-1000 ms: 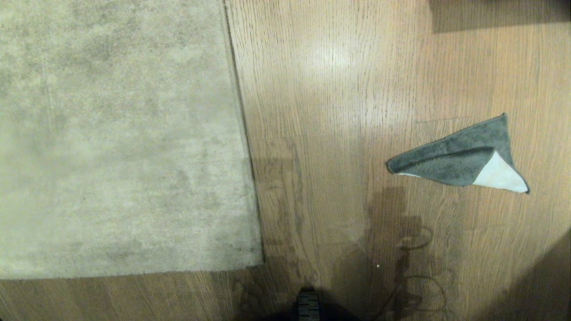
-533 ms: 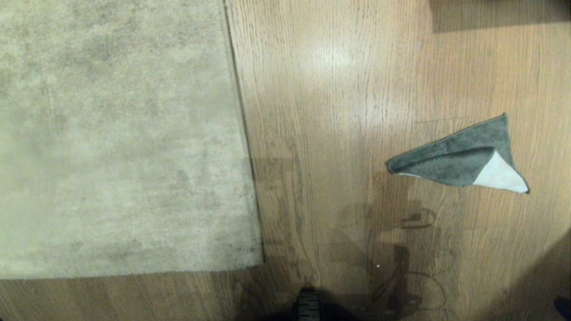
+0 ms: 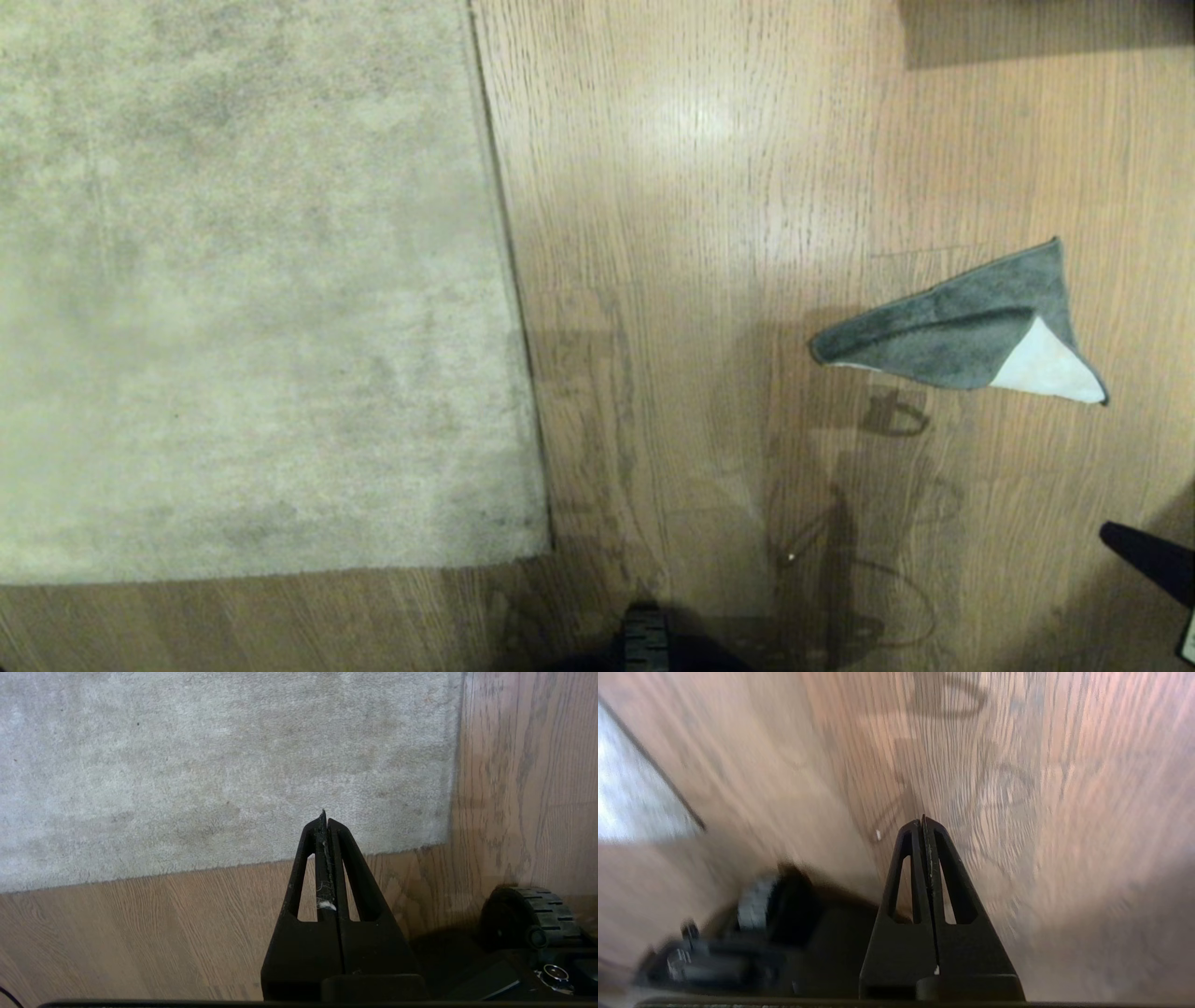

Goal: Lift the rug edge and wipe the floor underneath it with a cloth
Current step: Pick up the rag

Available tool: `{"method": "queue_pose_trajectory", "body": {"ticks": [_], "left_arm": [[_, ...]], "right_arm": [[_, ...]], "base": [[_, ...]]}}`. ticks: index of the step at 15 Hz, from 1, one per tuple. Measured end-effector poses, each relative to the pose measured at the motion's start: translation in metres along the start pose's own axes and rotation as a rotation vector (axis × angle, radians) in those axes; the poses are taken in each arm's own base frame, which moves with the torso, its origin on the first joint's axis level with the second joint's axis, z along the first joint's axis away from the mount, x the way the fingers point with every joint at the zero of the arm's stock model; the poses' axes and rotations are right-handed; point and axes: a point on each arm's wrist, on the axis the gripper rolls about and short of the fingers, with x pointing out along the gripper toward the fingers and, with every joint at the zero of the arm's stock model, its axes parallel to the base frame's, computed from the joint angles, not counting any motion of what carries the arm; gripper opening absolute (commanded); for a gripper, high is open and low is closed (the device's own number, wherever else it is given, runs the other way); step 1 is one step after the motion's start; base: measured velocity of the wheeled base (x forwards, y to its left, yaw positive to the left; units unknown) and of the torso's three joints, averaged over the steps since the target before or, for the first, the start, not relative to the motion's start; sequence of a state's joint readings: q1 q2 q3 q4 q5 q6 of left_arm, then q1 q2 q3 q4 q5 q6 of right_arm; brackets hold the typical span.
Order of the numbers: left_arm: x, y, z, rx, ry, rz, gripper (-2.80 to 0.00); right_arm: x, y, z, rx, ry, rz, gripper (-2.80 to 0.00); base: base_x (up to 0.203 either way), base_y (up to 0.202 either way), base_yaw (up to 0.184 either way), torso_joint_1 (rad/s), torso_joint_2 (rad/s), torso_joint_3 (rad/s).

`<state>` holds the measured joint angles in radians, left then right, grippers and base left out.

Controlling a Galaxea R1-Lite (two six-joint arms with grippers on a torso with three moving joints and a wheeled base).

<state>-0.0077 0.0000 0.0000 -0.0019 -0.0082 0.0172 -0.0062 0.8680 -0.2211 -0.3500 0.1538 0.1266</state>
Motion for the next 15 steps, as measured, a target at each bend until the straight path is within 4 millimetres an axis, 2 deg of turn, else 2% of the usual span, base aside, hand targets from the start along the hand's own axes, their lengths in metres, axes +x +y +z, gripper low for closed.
{"method": "queue_pose_trajectory", "body": {"ticks": [4, 13, 14, 15], "left_arm": [[0.000, 0.000, 0.000, 0.000, 0.000, 0.000, -2.80], [0.000, 0.000, 0.000, 0.000, 0.000, 0.001, -2.80], [0.000, 0.000, 0.000, 0.000, 0.000, 0.000, -2.80], [0.000, 0.000, 0.000, -0.001, 0.000, 0.001, -2.80]], "right_arm": [[0.026, -0.006, 0.014, 0.069, -0.052, -0.026, -2.80], [0.063, -0.035, 0.026, 0.145, -0.021, -0.161, -2.80], [0.068, -0.038, 0.029, 0.151, -0.026, -0.172, -1.57], [0.071, -0.041, 0.031, 0.166, -0.031, -0.180, 0.00]], "base": [[0.000, 0.000, 0.000, 0.000, 0.00, 0.000], [0.000, 0.000, 0.000, 0.000, 0.00, 0.000], [0.000, 0.000, 0.000, 0.000, 0.00, 0.000], [0.000, 0.000, 0.000, 0.000, 0.00, 0.000]]}}
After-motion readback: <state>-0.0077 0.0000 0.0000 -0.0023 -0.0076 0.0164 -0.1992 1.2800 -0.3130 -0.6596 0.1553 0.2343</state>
